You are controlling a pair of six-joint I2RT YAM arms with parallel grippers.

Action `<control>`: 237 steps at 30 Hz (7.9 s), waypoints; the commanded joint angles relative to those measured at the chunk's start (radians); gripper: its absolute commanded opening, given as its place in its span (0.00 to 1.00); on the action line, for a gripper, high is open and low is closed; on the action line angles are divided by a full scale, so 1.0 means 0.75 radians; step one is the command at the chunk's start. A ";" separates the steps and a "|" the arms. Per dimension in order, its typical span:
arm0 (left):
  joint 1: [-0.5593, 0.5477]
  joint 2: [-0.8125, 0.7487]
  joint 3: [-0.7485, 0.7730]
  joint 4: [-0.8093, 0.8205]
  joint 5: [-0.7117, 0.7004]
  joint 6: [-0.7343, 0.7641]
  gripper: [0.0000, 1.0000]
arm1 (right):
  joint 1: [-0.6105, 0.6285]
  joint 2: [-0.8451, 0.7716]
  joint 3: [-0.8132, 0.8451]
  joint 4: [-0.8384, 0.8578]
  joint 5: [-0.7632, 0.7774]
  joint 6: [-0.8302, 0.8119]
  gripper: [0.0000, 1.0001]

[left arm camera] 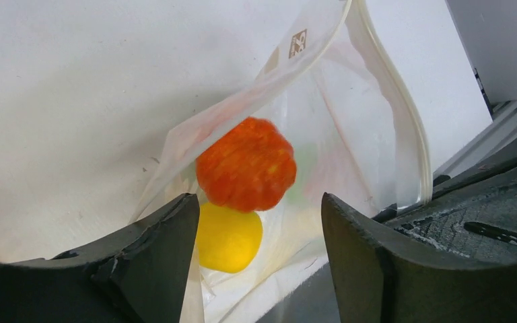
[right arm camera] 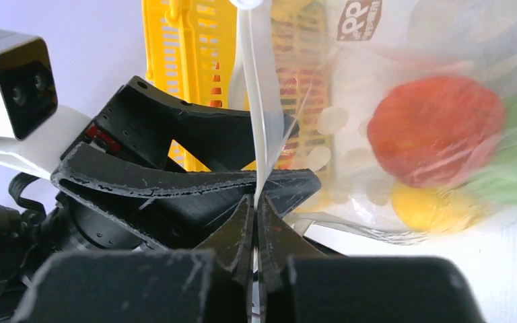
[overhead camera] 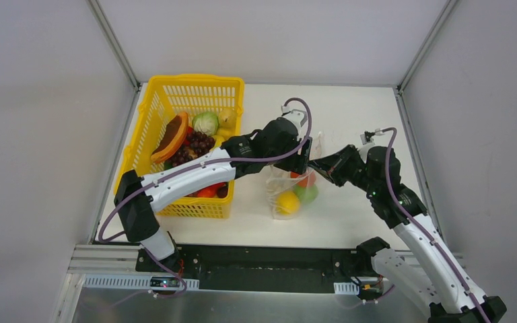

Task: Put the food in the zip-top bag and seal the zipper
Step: Place the fake vegetable in the zipper food storage bag, then adjust the zipper food storage bag at the center of the board, then pick up the fake fruit from the bin, then place the fake fruit in the zipper food storage bag.

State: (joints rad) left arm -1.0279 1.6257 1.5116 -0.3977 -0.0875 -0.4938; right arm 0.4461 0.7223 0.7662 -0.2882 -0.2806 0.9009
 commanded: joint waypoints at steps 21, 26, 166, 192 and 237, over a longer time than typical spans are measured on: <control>0.010 -0.375 -0.104 0.019 0.005 0.138 0.76 | -0.035 0.069 0.025 0.025 0.020 -0.133 0.00; 0.030 -0.354 -0.063 -0.155 -0.158 0.193 0.84 | -0.034 0.100 0.097 -0.016 -0.071 -0.228 0.00; 0.866 -1.194 -0.554 -0.119 0.317 0.087 0.00 | -0.033 0.276 0.202 -0.177 -0.264 -0.478 0.00; 0.822 -1.095 -0.219 0.119 0.978 -0.015 0.00 | -0.033 0.268 0.219 -0.181 -0.262 -0.470 0.00; 0.352 -0.357 -0.210 0.573 1.385 0.179 0.00 | -0.033 0.197 0.267 -0.268 -0.224 -0.483 0.00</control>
State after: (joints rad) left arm -0.7532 1.3846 1.3098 -0.0128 0.9062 -0.3660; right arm 0.4229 0.8921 0.9165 -0.4885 -0.4557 0.5419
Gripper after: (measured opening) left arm 0.009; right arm 0.009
